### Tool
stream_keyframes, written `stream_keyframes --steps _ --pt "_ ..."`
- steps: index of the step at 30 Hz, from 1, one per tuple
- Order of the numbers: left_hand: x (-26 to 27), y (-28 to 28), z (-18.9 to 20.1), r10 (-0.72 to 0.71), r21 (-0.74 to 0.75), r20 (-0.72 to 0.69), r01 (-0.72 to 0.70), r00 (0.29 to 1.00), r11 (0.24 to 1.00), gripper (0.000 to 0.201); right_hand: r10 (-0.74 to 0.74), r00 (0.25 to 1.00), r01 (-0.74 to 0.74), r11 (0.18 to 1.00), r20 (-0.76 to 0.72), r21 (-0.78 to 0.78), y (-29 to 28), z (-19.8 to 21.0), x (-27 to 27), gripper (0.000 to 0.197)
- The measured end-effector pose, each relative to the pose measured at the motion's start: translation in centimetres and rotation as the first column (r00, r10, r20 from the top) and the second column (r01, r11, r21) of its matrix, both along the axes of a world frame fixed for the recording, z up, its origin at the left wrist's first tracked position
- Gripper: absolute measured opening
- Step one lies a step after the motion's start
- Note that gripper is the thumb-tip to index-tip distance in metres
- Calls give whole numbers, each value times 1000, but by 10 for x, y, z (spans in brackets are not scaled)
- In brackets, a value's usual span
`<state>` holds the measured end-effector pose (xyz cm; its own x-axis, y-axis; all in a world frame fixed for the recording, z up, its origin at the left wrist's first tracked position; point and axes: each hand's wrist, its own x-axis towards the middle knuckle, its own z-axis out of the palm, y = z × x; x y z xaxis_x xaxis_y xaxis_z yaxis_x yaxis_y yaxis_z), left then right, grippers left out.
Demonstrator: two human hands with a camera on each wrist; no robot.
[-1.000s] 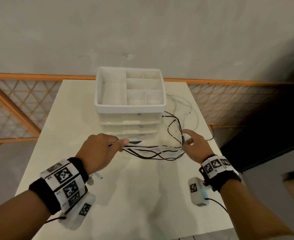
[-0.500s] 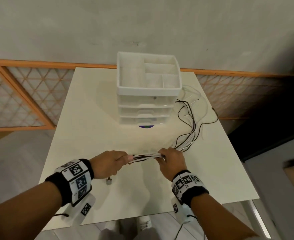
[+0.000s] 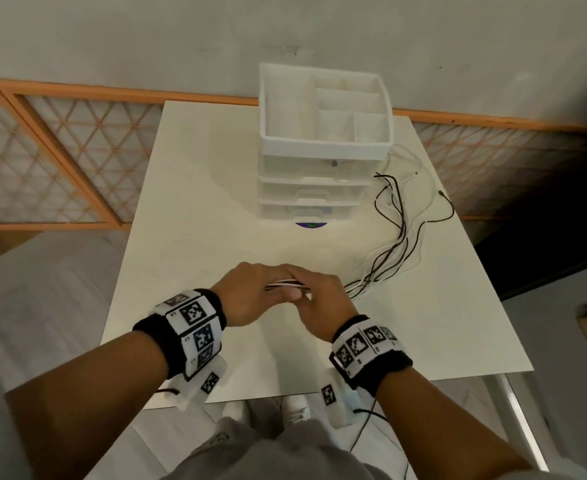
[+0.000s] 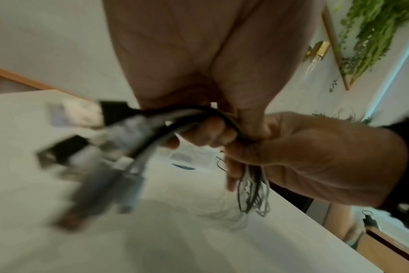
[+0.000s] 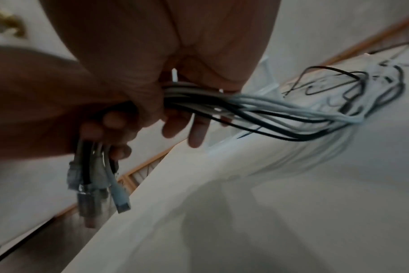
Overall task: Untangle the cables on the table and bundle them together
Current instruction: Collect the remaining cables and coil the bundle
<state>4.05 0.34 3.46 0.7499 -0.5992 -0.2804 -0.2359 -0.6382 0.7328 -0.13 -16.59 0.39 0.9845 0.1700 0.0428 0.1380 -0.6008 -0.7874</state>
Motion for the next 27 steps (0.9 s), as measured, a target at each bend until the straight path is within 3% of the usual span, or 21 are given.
stream_keyframes --steps 3,5,7,10,12,14,17,19,21,23,24,27 --pt "0 15 2 2 75 16 -4 1000 997 28 -114 989 122 989 -93 79 -16 12 3 28" --pt "-2 16 6 49 69 15 -50 999 996 19 -64 988 67 998 -141 18 -19 20 4 27" --pt "-2 10 12 39 98 44 -43 998 994 24 1 986 -5 1000 -164 -27 -13 30 4 38" --pt "3 2 31 -15 146 117 -3 993 989 28 86 988 -75 994 -131 85 -5 46 9 52" --pt "10 5 45 15 52 118 -21 993 998 22 82 988 -57 982 -131 181 -8 56 13 49" --pt "19 15 52 108 -138 2 -106 994 985 25 48 992 -15 961 -116 277 -15 64 16 38" --pt "22 25 53 288 -368 -352 -415 891 832 51 -32 995 69 906 -96 419 -26 74 16 31" --pt "19 18 52 273 -423 -616 -603 739 677 70 -30 995 73 876 -98 477 -31 77 16 34" --pt "17 4 52 230 -448 -751 -734 618 510 77 2 995 46 864 -95 501 -32 81 16 38" --pt "17 -11 55 295 -435 -771 -805 564 402 74 21 995 30 868 -96 495 -32 81 17 38" --pt "18 -17 56 356 -436 -740 -810 570 392 70 20 995 30 877 -99 479 -31 81 18 37" --pt "19 -30 59 474 -475 -561 -733 679 487 66 5 995 35 910 -96 413 -26 83 20 32"
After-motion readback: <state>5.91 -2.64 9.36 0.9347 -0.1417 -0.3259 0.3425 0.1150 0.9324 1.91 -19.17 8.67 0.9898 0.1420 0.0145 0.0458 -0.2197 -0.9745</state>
